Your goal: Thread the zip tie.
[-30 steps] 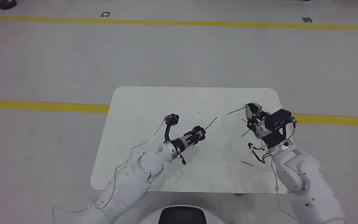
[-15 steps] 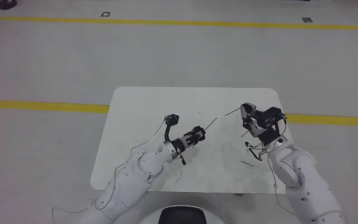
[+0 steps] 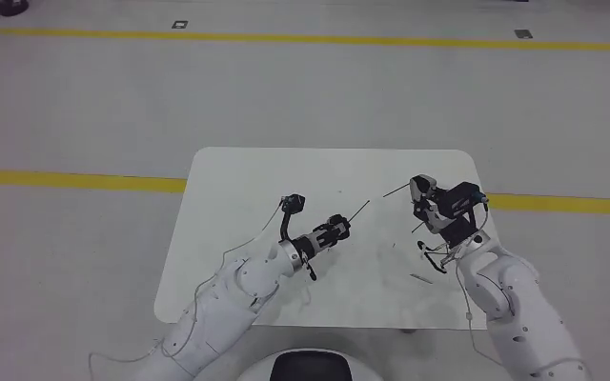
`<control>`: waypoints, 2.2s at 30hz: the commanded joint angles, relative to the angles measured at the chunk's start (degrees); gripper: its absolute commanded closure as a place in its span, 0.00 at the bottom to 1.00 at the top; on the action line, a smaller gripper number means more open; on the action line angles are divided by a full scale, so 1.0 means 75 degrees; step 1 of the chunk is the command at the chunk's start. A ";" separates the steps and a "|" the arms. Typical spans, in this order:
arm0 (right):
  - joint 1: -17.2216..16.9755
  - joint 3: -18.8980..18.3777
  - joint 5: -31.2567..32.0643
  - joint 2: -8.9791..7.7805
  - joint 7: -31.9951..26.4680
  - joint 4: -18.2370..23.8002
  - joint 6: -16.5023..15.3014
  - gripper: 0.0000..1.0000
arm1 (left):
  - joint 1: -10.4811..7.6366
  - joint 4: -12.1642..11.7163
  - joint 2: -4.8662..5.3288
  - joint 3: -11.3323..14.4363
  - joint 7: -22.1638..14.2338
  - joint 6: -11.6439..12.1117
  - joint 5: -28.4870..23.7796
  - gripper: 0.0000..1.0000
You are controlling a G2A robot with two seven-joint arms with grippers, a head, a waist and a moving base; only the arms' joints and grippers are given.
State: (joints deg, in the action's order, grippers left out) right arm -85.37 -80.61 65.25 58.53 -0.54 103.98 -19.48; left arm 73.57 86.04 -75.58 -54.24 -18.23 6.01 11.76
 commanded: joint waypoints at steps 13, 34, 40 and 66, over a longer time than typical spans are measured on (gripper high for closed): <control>0.0000 0.0000 0.0000 0.0000 0.0000 0.0000 0.0000 1.00 | 0.0000 0.0000 0.0000 0.0000 0.0000 0.0000 0.0000 1.00; 0.0015 0.0350 0.0335 0.0081 0.0021 0.0205 0.0375 1.00 | 0.0000 0.0000 0.0000 0.0000 0.0000 0.0000 0.0000 1.00; 0.0286 0.0661 0.0800 0.0165 0.0189 0.0010 0.0710 1.00 | 0.0000 0.0000 0.0000 0.0000 0.0000 0.0000 0.0000 1.00; 0.0356 0.0960 0.1700 -0.0151 0.1590 -0.0762 0.0000 1.00 | 0.0008 -0.0143 -0.0044 0.0187 0.0461 -0.0238 -0.0056 1.00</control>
State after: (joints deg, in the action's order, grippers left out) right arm -82.78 -73.55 78.23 57.57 11.22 98.37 -19.48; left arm 73.61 85.08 -75.87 -52.96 -15.11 4.40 11.38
